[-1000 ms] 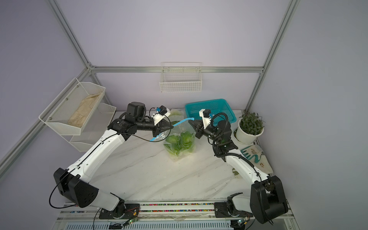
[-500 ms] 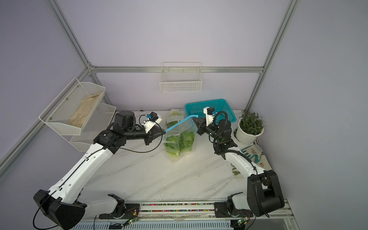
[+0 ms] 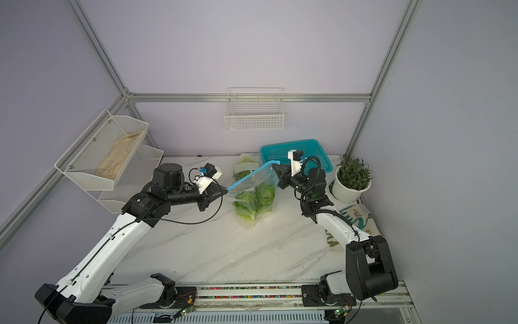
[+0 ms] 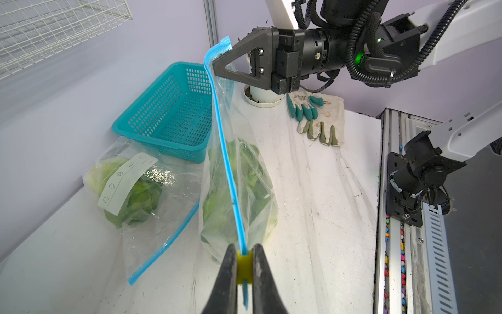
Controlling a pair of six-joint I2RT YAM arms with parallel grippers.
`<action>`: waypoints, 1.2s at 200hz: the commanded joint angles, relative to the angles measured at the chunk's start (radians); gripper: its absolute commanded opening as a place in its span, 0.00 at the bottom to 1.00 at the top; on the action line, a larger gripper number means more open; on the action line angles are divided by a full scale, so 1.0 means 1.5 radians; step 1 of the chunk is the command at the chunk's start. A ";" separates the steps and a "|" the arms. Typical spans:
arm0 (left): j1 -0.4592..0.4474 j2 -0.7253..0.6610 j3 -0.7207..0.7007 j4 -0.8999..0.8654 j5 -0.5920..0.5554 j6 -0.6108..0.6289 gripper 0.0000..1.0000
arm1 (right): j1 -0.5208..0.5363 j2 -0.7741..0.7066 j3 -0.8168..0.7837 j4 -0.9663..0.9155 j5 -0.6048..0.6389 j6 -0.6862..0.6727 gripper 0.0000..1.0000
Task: Open the zip-top bag and take out the chinese cabbages
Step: Unzip the zipper on the zipper food storage bag.
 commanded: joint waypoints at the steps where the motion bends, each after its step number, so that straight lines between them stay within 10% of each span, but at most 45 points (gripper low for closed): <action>1: 0.007 0.013 0.013 -0.006 0.030 -0.009 0.09 | -0.024 0.000 0.013 0.033 0.013 0.008 0.00; 97: 0.000 0.091 0.060 0.070 0.060 -0.010 0.09 | -0.007 0.004 0.033 -0.051 -0.120 -0.046 0.00; 155: 0.000 0.064 0.029 0.093 0.004 -0.002 0.10 | -0.003 -0.046 0.012 -0.052 0.024 -0.044 0.00; 191: -0.005 0.052 0.006 0.120 -0.055 0.021 0.10 | -0.003 -0.092 0.015 -0.102 0.108 0.083 0.58; 240: -0.046 0.065 0.005 0.146 -0.124 0.054 0.10 | 0.030 -0.219 -0.010 -0.246 0.177 0.336 0.64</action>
